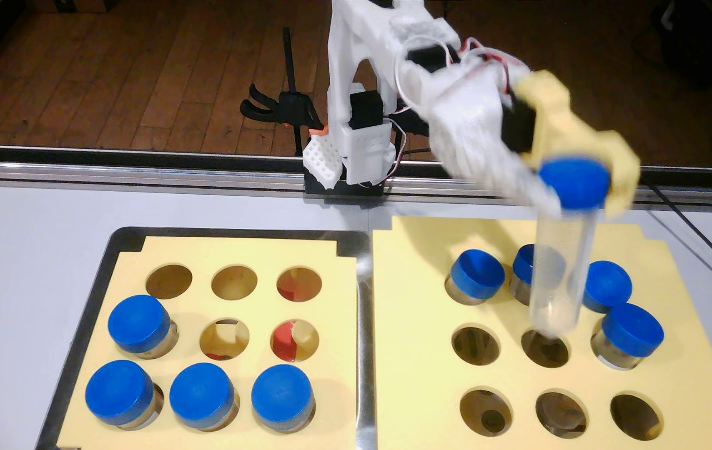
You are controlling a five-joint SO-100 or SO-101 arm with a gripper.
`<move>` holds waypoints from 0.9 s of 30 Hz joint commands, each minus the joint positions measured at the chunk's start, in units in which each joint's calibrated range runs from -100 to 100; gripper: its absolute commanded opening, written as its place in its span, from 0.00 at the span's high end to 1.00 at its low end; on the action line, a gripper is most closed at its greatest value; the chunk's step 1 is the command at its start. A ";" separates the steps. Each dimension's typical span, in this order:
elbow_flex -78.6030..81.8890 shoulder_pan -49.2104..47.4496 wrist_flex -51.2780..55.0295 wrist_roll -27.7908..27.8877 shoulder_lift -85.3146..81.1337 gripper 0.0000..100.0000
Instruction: Move the test tubes
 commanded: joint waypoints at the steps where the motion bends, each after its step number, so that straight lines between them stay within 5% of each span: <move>1: -0.49 -1.26 -0.63 -0.29 1.54 0.97; 17: 7.95 -2.07 -0.34 -3.11 12.49 0.97; 23: 4.23 -1.48 -0.43 -3.11 14.66 0.79; 27: 1.05 0.22 -0.63 -3.11 14.05 0.77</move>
